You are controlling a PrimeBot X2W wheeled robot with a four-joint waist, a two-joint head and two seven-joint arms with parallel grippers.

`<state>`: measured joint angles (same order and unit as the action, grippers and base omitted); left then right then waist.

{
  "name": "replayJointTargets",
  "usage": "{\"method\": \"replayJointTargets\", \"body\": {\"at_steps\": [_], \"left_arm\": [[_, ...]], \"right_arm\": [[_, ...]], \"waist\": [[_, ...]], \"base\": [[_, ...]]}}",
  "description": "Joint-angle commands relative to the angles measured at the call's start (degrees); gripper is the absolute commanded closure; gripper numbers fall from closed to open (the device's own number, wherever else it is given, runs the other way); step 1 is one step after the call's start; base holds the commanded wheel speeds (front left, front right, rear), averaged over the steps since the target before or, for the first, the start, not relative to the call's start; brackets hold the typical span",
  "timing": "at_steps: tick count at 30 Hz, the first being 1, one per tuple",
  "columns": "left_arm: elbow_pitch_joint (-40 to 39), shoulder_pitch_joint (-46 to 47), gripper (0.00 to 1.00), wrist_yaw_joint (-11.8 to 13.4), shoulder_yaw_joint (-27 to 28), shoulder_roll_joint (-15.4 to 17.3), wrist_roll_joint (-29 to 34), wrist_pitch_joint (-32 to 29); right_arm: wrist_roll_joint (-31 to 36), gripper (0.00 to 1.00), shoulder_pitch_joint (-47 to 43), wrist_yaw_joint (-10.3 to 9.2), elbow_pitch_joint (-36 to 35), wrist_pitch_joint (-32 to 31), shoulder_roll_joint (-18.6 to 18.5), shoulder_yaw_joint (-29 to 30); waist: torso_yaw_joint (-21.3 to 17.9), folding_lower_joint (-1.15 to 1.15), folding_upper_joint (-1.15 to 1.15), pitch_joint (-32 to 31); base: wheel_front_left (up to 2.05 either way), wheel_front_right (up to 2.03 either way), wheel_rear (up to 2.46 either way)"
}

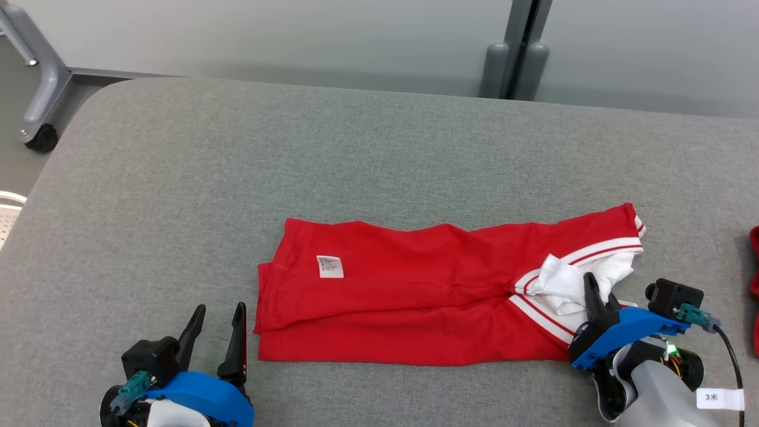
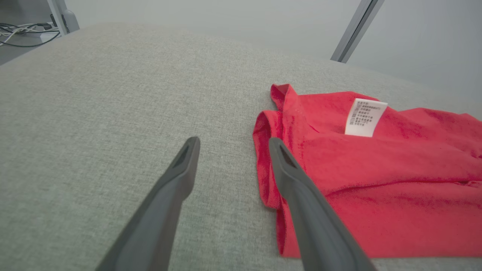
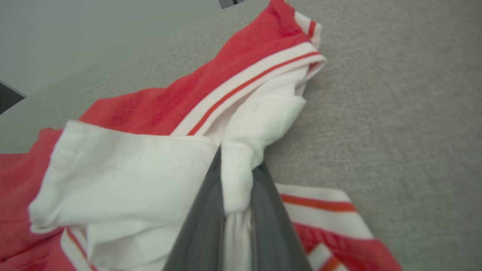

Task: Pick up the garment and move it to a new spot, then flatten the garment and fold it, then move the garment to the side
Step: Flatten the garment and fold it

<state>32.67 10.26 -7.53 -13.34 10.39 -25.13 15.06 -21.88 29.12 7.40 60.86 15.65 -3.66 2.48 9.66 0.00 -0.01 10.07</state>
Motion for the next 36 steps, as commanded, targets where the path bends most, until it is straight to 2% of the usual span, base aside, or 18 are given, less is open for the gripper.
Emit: {"method": "replayJointTargets", "body": {"at_steps": [1, 6, 11, 15, 19, 23, 29, 36], "left_arm": [[0.0, -0.7, 0.0, 0.1, 0.7, -0.2, 0.6, 0.1], [-0.2, -1.8, 0.0, 0.1, 1.1, -0.9, 1.2, 0.1], [-0.7, -2.1, 0.0, 0.1, 1.7, -1.8, 1.7, 0.1], [-0.8, -2.6, 0.0, 0.1, 1.8, -2.7, 2.3, 0.1], [-0.9, -2.1, 0.0, 0.1, 1.6, -3.0, 2.6, 0.1], [-0.7, -1.5, 0.0, 0.1, 0.6, -3.0, 2.1, 0.1], [0.3, -1.1, 0.0, 0.1, 0.1, -2.9, 1.6, 0.1], [1.5, -0.4, 0.0, 0.1, -1.4, -3.2, 1.0, 0.1]], "right_arm": [[1.6, 1.0, -2.1, 0.15, -0.5, -0.8, 1.0, 1.6], [6.8, 1.0, -4.5, 0.09, -7.9, -0.5, 0.5, 8.9], [7.6, 1.0, -7.2, 0.1, -12.1, -0.4, 0.6, 10.1], [6.4, 1.0, -8.7, 0.1, -16.1, -0.4, 0.6, 7.4], [3.8, 1.0, -9.6, 0.1, -21.2, -0.5, 0.7, 0.9], [0.1, 1.0, -9.7, 0.11, -25.3, -0.4, 0.8, -8.7], [-5.1, 1.0, -8.0, 0.11, -27.0, -0.5, 0.6, -22.0], [-10.9, 1.0, -3.7, 0.11, -23.8, -0.5, 0.6, -31.9]], "waist": [[-1.1, 0.0, 0.01, -0.7], [-4.5, 0.0, 0.01, -2.0], [-8.0, 0.0, 0.01, -2.8], [-10.9, 0.0, 0.01, -2.9], [-11.8, 0.0, 0.01, -2.3], [-10.4, 0.0, 0.01, -1.9], [-5.7, 0.0, 0.01, -2.1], [0.9, 0.0, 0.01, -2.2]], "base": [[0.0, 0.0, 0.0], [0.0, 0.0, 0.0], [0.0, 0.0, 0.0], [0.0, 0.0, 0.0], [0.0, 0.0, 0.0], [0.0, 0.0, 0.0], [0.0, 0.0, 0.0], [0.0, 0.0, 0.0]]}}
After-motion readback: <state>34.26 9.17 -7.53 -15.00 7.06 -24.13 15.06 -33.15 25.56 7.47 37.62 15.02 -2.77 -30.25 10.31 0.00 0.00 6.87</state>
